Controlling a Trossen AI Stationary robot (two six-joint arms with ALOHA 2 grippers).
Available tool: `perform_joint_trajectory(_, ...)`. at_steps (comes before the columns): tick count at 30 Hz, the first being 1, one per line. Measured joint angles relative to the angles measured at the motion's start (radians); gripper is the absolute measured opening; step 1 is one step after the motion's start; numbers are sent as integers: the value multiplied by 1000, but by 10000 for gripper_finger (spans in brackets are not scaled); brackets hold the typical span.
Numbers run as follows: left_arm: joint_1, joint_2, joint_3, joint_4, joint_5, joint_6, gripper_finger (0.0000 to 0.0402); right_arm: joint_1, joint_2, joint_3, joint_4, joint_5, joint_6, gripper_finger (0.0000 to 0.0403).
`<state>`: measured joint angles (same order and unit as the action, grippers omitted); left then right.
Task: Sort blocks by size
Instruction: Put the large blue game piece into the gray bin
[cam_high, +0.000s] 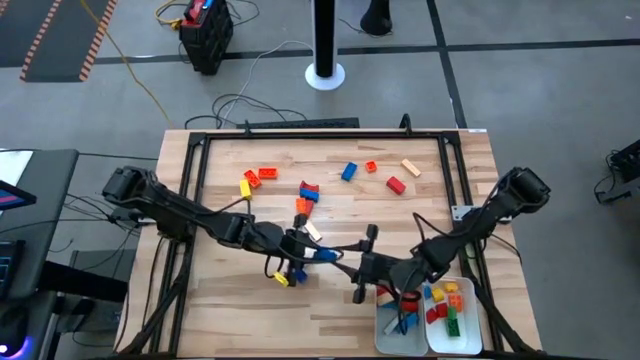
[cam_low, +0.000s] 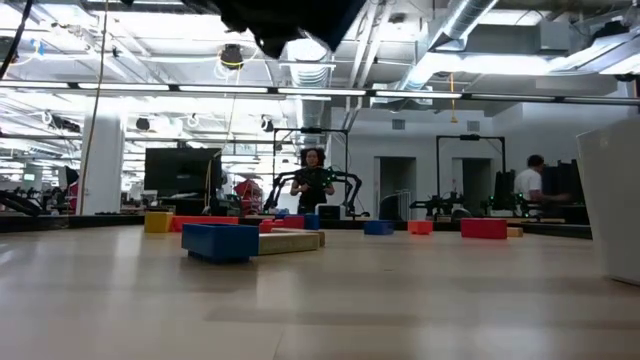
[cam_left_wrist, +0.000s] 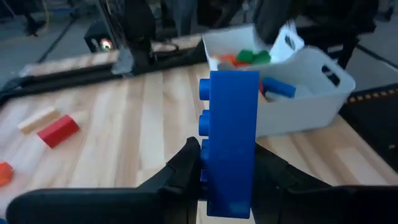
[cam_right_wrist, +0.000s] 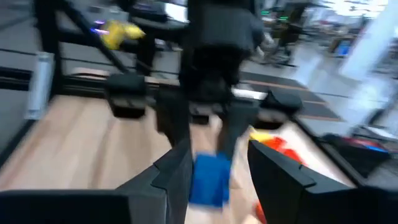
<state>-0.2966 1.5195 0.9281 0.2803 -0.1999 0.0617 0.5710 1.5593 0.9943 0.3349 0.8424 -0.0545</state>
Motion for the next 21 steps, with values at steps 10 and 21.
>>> perform_joint_trajectory(10,-2,74,-2,152,-6,9,93,-66,0,0,10,-159,1,254)
perform_joint_trajectory(21,-1,73,-2,229,-55,23,93,-62,0,0,3,-166,1,270)
